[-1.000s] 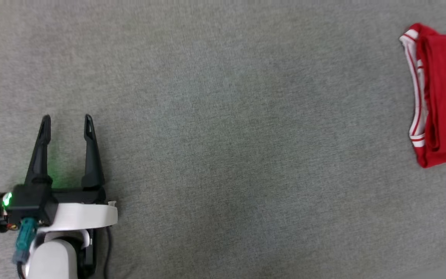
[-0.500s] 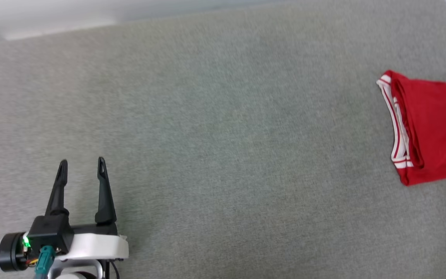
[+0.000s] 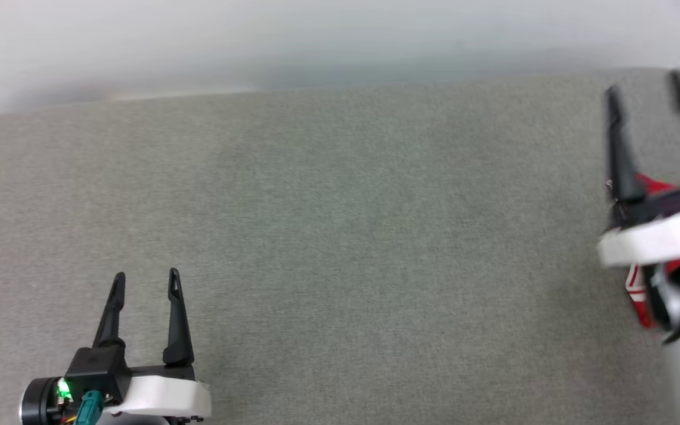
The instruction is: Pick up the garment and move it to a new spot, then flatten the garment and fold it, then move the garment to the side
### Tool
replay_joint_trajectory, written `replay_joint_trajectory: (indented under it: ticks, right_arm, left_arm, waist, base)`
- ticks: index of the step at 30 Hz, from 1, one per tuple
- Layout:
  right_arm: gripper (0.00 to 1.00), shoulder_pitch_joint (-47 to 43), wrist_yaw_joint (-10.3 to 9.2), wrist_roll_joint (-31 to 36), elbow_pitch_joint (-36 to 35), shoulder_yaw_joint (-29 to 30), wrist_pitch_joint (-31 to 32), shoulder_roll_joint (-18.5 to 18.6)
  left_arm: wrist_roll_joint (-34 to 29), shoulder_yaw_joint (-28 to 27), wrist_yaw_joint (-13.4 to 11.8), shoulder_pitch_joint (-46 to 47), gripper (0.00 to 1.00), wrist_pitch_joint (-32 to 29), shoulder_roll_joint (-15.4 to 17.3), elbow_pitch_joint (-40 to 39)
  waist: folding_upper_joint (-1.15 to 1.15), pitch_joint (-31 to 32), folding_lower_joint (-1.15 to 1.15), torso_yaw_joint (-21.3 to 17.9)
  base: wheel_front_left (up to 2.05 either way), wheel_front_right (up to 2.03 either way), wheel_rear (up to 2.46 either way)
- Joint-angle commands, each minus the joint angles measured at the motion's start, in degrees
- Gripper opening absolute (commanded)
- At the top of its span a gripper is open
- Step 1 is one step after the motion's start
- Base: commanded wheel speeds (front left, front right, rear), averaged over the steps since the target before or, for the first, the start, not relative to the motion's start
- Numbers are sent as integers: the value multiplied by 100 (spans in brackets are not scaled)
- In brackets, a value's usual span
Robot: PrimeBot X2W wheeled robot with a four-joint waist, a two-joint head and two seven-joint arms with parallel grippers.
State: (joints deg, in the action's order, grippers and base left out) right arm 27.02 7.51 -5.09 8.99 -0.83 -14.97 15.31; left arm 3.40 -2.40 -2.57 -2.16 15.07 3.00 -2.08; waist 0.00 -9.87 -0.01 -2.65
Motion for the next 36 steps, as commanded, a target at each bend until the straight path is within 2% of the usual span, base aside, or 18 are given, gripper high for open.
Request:
replay_joint_trajectory:
  ticks: [1,7,13,23,31,32,36]
  right_arm:
    - [100,-382,-4,13,-210,-74,-18,-231]
    - [100,-1229,-4,-100,-324,-66,-19,-658]
    - [100,-2007,-4,-139,-298,83,-20,-913]
    - [100,-2889,-4,-105,-465,373,-20,-1158]
    - [100,-3076,-4,-78,-501,389,-20,-1226]
    - [0,-3042,0,-96,-482,392,-11,-1196]
    - [0,-3072,0,-103,-331,381,-4,-1199]
  left_arm:
    - [26,35,-19,-72,100,12,-9,36]
    - [28,115,10,-102,100,12,-12,163]
    - [36,143,38,-201,100,12,-14,276]
    - [117,229,151,-431,100,12,-14,444]
    - [114,170,227,-486,100,12,-15,495]
    - [107,182,220,-452,0,0,-9,499]
    - [140,194,223,-478,0,-14,-15,658]
  waist:
    - [0,142,1,133]
    - [0,343,1,241]
    - [0,571,1,283]
    - [0,904,1,289]
    - [0,930,1,260]
    - [0,929,1,260]
    - [0,929,1,260]
  base:
    - [0,0,0]
    - [0,0,0]
    - [0,0,0]
    - [0,0,0]
    - [0,0,0]
    - [0,0,0]
    - [0,0,0]
